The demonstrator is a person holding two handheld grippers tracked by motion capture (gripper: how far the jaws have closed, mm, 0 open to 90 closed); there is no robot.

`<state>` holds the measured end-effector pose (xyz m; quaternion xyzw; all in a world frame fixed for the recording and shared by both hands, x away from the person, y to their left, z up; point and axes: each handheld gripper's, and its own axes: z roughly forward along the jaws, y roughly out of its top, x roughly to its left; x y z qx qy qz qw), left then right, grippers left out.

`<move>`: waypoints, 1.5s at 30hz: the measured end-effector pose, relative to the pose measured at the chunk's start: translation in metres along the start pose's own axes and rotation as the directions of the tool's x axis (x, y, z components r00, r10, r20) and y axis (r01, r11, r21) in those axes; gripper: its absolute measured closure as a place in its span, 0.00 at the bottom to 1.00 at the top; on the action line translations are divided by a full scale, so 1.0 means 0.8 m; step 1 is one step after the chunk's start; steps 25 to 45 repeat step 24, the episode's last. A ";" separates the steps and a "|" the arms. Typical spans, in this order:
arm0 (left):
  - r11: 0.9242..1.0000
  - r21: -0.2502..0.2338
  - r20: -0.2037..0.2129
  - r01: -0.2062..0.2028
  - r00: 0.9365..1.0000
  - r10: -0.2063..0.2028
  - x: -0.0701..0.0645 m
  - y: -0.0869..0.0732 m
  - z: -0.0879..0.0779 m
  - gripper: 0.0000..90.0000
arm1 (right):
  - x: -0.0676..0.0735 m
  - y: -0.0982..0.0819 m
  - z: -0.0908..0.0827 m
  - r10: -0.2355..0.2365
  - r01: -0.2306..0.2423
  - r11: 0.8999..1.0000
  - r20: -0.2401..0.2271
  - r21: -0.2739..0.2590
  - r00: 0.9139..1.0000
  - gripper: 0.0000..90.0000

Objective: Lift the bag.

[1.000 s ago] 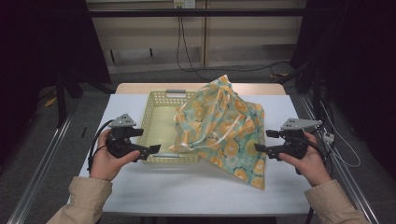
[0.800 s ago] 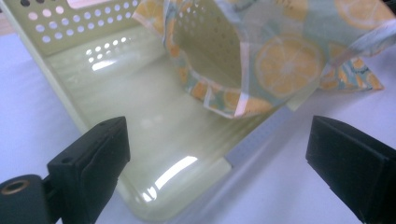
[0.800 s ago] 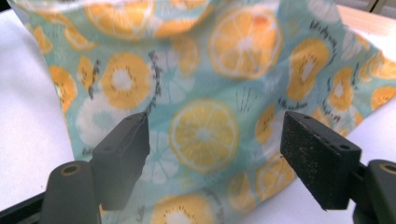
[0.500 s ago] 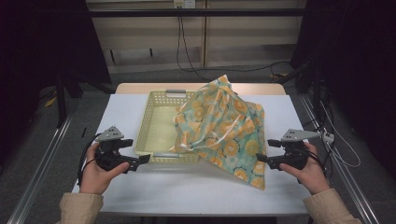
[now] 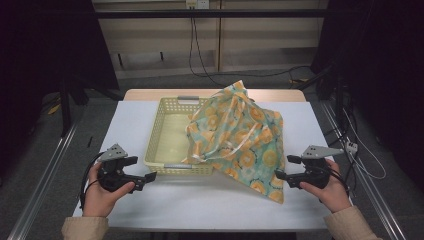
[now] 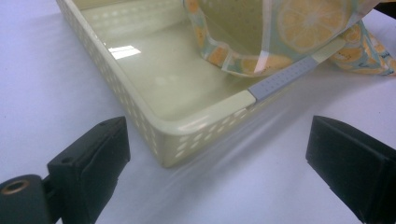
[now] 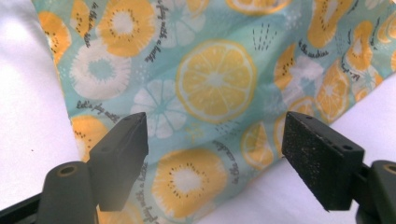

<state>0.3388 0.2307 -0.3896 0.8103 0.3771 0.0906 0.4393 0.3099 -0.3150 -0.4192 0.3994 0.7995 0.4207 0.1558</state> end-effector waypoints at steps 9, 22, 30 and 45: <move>1.000 0.004 -0.010 0.021 1.000 -0.021 0.003 -0.022 0.003 0.07 | 0.001 -0.017 0.005 0.018 -0.018 1.000 -0.003 0.003 1.000 0.26; 0.999 0.028 0.003 0.033 0.999 -0.033 0.003 -0.044 0.019 0.07 | 0.005 -0.031 0.008 0.012 -0.013 1.000 0.019 0.010 1.000 0.25; 0.999 0.033 -0.002 0.033 0.999 -0.033 0.004 -0.046 0.022 0.07 | 0.003 -0.034 0.009 0.014 -0.014 1.000 0.028 0.012 1.000 0.25; 0.999 0.033 -0.002 0.033 0.999 -0.033 0.004 -0.046 0.022 0.07 | 0.003 -0.034 0.009 0.014 -0.014 1.000 0.028 0.012 1.000 0.25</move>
